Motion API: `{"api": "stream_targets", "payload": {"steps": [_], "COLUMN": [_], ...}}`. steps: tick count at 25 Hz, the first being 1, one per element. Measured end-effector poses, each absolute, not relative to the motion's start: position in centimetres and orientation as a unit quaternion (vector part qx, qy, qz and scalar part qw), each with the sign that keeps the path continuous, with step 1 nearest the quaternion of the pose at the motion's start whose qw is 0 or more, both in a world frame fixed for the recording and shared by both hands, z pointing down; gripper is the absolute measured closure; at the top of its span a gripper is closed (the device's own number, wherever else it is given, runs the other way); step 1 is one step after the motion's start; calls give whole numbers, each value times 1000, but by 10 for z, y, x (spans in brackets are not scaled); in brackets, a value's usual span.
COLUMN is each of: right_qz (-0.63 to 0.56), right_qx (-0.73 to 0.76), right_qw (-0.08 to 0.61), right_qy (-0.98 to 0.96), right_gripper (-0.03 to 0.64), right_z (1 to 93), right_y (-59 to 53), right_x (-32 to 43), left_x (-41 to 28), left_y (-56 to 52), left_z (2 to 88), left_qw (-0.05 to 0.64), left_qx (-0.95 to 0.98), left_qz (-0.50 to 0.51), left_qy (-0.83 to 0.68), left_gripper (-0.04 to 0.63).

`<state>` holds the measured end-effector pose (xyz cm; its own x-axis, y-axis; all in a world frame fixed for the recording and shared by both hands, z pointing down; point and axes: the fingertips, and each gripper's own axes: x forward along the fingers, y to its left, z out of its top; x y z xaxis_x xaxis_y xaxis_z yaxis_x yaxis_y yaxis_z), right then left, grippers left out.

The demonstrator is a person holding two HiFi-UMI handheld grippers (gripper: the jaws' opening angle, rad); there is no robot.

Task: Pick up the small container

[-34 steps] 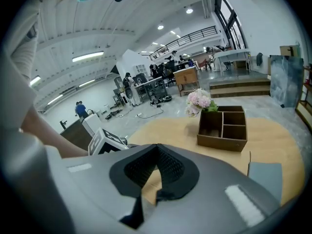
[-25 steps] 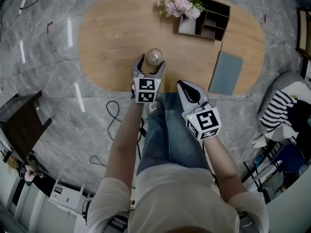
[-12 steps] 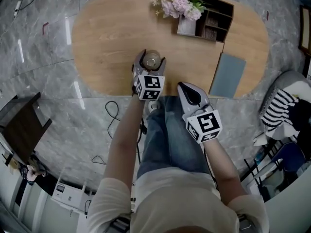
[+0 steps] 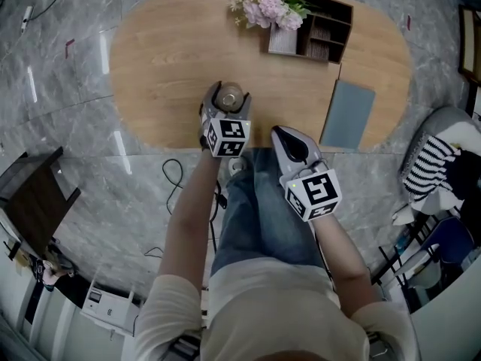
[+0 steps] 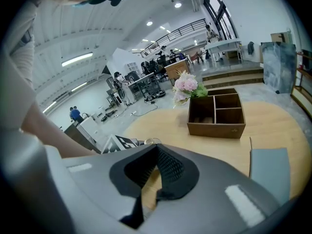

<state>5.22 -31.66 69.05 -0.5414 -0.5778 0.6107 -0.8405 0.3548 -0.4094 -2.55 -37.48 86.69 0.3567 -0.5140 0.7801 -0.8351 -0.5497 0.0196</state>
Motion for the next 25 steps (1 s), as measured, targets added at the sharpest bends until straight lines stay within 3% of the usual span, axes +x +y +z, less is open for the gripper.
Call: {"api": "stream_targets", "payload": {"steps": [11, 25], "right_qz": [328, 267], "right_qx": [459, 457], "right_qw": [164, 156], "right_qy": [-809, -834], "right_gripper": [618, 618], "right_z": [641, 553], "right_y": [-288, -204], "right_x": [47, 19], "left_x": [-29, -47], "left_y": [-317, -230], "left_z": [804, 666], "left_qw": [243, 228], "left_qx": [800, 826], "left_qz": [343, 283], "left_qy": [-428, -432], "left_gripper": [250, 250]}}
